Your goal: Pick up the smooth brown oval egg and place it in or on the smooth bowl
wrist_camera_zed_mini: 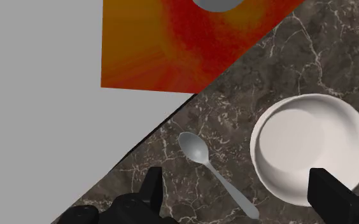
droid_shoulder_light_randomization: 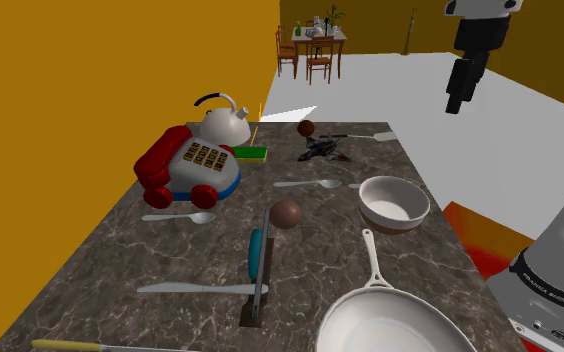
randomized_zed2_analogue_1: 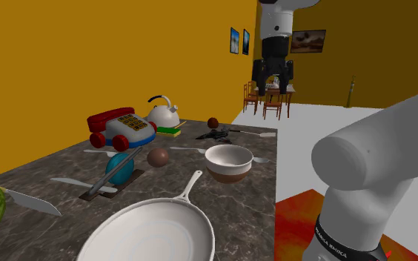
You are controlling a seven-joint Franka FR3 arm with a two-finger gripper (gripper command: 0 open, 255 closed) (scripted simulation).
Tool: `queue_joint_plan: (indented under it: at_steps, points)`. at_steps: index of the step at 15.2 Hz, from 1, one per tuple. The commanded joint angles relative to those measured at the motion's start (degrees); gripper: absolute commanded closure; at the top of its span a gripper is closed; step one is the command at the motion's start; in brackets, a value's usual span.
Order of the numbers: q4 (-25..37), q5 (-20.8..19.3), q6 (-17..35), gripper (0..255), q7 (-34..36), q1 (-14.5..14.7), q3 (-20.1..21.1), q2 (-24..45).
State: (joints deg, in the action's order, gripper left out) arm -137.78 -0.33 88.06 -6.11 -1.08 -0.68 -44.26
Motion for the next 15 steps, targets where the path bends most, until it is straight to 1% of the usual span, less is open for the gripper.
queue_joint_plan:
  at_steps: [1,8,15]
  points:
    - [0.00,0.00,0.00,0,0.00,0.00,0.00,0.00]
    - [-0.76,6.94,10.26,0,-2.21,4.03,0.24,10.78]
    - [1.75,14.61,18.86,0,-6.09,8.43,0.91,23.07]
